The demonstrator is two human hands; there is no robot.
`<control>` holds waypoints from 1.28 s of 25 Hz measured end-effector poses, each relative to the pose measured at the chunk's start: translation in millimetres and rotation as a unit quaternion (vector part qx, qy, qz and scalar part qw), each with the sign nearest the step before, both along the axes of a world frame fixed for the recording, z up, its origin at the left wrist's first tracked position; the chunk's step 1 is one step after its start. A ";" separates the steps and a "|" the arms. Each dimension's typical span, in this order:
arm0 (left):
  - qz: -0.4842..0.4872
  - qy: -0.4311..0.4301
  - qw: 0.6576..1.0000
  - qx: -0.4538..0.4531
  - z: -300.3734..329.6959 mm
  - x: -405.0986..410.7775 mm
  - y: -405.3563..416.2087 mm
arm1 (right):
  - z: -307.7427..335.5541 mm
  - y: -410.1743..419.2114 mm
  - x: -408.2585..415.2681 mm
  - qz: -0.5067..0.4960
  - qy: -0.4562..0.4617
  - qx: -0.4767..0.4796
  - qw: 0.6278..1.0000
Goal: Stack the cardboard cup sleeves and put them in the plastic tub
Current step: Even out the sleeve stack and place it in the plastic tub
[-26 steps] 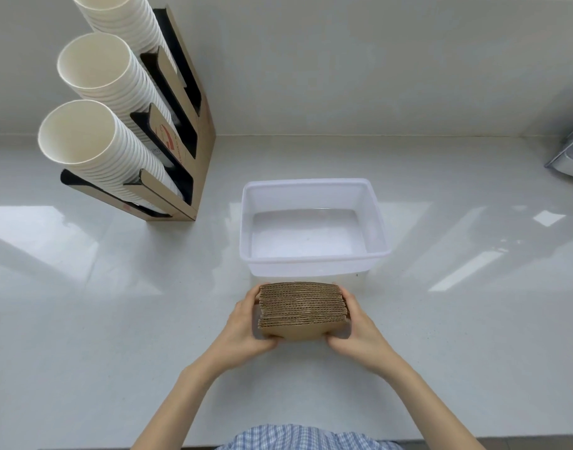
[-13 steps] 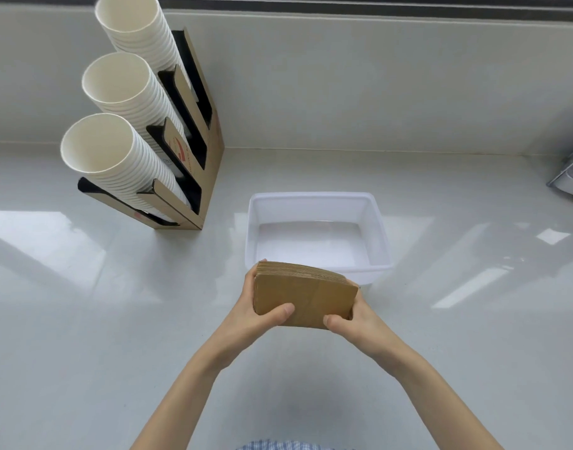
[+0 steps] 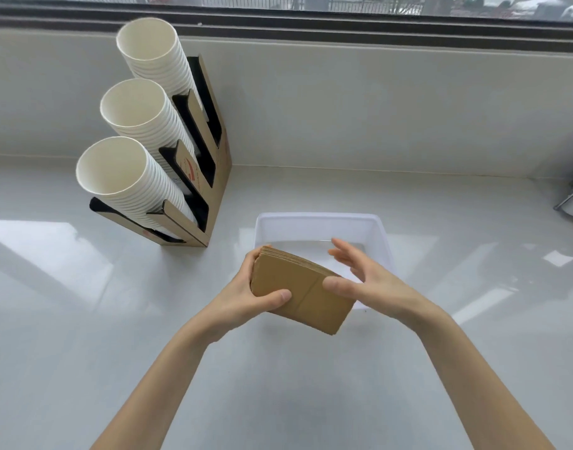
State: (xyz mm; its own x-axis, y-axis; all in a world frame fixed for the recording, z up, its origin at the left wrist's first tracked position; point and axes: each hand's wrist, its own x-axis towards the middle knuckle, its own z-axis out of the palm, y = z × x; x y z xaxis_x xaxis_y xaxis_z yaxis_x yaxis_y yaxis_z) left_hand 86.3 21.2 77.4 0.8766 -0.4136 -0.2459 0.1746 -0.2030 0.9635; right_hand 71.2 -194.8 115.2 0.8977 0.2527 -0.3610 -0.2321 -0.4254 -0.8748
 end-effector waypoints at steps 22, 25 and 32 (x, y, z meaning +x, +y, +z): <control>0.168 0.033 0.977 0.124 -18.4 71.8 10.9 | -57.9 28.1 87.2 -0.179 0.165 0.177 0.954; 0.177 0.072 0.973 0.126 -33.5 71.3 6.7 | -77.4 42.8 96.4 -0.186 0.194 0.146 0.952; 0.203 0.062 0.970 0.116 -40.0 70.1 1.4 | -105.7 73.5 103.8 -0.171 0.226 0.136 0.949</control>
State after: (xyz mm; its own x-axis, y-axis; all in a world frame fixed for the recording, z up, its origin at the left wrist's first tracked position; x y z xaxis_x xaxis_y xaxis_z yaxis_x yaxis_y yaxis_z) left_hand 156.4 22.6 37.3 0.9132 0.0395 -0.4056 0.3979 -0.3011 0.8666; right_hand 175.0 -121.3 9.5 0.7131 0.1133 -0.6918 -0.6935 -0.0306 -0.7198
